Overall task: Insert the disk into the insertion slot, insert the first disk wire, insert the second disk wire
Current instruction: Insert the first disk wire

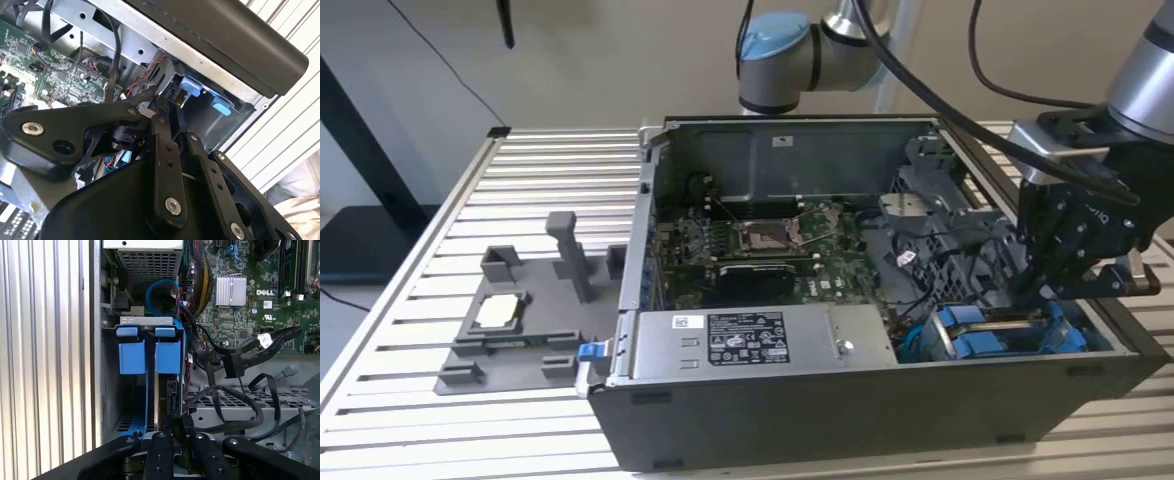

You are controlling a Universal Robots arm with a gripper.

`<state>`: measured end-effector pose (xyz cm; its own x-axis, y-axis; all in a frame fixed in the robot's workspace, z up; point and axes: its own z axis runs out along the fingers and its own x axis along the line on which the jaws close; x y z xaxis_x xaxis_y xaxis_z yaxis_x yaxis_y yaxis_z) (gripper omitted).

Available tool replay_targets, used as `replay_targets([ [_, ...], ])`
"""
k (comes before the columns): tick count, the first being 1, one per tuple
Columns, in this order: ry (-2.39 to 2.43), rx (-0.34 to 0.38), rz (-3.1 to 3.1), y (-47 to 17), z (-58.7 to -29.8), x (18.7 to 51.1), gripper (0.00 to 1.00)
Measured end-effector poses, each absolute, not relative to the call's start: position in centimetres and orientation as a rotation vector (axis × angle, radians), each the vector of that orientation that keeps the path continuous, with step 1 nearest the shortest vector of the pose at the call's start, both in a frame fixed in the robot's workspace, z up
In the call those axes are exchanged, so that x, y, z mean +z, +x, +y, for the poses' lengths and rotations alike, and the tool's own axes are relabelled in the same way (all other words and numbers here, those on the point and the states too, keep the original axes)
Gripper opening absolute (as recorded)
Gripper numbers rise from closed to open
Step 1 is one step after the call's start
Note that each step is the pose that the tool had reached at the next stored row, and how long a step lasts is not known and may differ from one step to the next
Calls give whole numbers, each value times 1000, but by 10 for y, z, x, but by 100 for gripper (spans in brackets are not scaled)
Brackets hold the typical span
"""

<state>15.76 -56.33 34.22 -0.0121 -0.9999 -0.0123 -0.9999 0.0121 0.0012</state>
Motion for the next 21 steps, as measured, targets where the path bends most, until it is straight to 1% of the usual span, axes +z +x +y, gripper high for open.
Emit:
replay_targets([
  [21,-2170,14,2261,158,-563,333,19],
])
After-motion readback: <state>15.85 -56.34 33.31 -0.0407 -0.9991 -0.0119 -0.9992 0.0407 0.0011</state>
